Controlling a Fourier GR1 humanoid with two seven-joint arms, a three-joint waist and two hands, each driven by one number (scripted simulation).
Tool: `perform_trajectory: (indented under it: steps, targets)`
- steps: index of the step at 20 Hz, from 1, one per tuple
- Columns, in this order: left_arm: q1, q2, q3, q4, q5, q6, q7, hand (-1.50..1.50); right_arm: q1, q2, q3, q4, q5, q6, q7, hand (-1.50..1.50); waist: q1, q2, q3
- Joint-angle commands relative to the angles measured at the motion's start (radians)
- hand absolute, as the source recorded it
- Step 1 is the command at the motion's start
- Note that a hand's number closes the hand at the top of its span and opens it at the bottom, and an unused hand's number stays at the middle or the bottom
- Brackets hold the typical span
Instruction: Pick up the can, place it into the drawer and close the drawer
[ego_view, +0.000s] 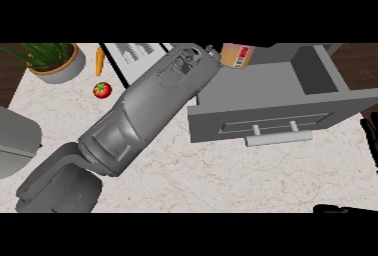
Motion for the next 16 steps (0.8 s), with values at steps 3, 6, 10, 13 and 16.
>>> perform_trajectory:
  steps: [3, 6, 10, 13, 16]
  targets:
    - [0.039, 0.000, -0.048, 0.052, 0.020, -0.024, -0.069, 1.50, -0.037, -0.008, 0.000, -0.062, -0.005, -0.026, 0.065, -1.50, -0.008, 0.003, -0.001]
    - [-0.036, 0.000, -0.076, 0.062, 0.024, 0.032, -0.010, 1.50, 0.005, 0.001, 0.010, 0.031, 0.026, 0.010, -0.042, -1.50, -0.020, 0.003, 0.001]
    - [0.020, 0.000, -0.093, 0.080, 0.034, 0.076, -0.064, -1.50, -0.020, -0.028, -0.025, 0.038, -0.022, 0.028, -0.038, -1.50, -0.036, 0.009, 0.001]
    - [0.038, 0.000, -0.109, 0.075, 0.051, 0.075, -0.066, -1.50, -0.053, -0.033, -0.016, 0.021, -0.011, 0.008, 0.008, -1.50, -0.019, 0.007, -0.001]
    - [0.027, 0.000, -0.114, 0.073, 0.067, 0.108, -0.055, -1.50, -0.018, -0.036, -0.030, 0.000, -0.030, 0.020, 0.009, -1.50, -0.024, 0.002, 0.000]
